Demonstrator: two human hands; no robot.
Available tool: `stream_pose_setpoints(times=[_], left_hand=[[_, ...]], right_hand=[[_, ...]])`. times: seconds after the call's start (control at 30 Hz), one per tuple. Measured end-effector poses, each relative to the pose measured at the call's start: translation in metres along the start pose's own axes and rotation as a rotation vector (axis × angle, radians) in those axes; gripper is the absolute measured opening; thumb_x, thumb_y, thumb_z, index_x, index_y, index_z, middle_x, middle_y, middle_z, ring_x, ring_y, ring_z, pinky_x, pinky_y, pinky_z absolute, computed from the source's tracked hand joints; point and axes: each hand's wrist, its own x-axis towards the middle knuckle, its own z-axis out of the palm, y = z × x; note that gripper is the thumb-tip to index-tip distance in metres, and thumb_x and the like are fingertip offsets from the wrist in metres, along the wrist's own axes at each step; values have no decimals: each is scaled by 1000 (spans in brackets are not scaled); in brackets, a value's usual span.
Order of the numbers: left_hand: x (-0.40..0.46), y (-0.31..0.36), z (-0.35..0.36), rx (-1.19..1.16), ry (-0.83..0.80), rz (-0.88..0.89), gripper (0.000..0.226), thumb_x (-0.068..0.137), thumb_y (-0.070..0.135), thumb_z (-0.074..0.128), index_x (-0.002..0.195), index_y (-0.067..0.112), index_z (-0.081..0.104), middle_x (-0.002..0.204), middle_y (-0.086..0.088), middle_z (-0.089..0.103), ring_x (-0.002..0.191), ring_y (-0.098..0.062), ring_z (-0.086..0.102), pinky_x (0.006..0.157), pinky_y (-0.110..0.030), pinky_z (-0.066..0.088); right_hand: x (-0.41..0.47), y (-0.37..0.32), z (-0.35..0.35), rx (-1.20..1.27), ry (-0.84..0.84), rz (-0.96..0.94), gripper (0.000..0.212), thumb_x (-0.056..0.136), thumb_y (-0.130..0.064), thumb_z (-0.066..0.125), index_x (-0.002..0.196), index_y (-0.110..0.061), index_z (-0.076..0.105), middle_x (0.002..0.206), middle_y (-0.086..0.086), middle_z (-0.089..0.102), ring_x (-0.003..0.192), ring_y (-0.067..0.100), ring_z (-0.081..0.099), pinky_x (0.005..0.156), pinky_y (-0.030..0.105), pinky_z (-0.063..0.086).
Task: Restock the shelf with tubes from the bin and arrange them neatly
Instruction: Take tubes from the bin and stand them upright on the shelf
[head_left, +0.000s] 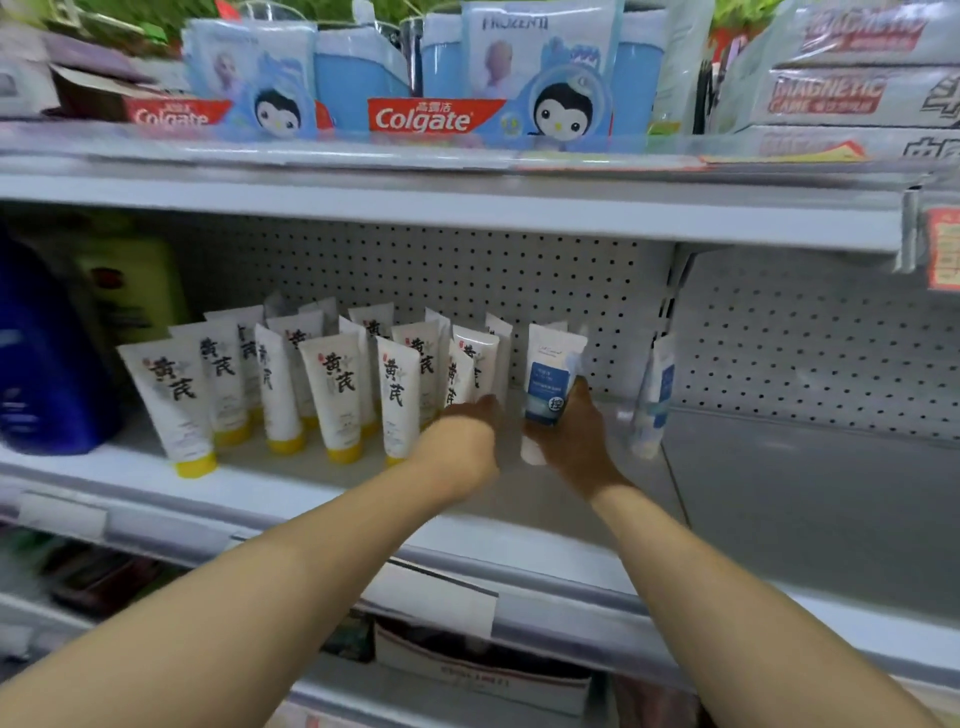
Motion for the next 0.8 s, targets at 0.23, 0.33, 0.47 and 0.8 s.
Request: stream_pose_setpoints(times=[0.23, 0.33, 0.47, 0.8], left_hand=[[-16, -15, 3, 41, -15, -8, 34, 84, 7, 55, 117, 11, 46, 112, -15, 59, 104, -35, 57, 86, -44, 52], [-20, -13, 5, 49, -14, -24, 36, 84, 9, 57, 119, 13, 45, 115, -12, 59, 105, -33, 57, 87, -43, 52], [-25, -8, 5, 46, -11, -62, 37, 85, 11, 57, 121, 15, 46, 119, -9, 57, 107, -31, 56, 86, -41, 52], [-49, -9, -6, 17, -1, -115, 39, 87, 12, 53, 125, 15, 46, 122, -9, 55, 110, -31, 55, 90, -43, 50]], right_hand=[[-5, 6, 7, -43, -41, 31, 54, 77, 2, 67, 125, -1, 41, 122, 17, 59, 110, 28, 57, 79, 20, 37], [-6, 7, 3, -74, -118, 86, 66, 72, 3, 71, 129, -4, 38, 125, 15, 56, 113, 28, 56, 85, 24, 40], [-16, 7, -14, -259, -202, 279, 81, 65, -15, 81, 130, -6, 32, 133, 16, 45, 121, 32, 48, 97, 38, 44], [-78, -38, -46, -643, -490, 46, 77, 78, -37, 70, 139, -18, 28, 139, 10, 35, 129, 28, 30, 103, 36, 35]])
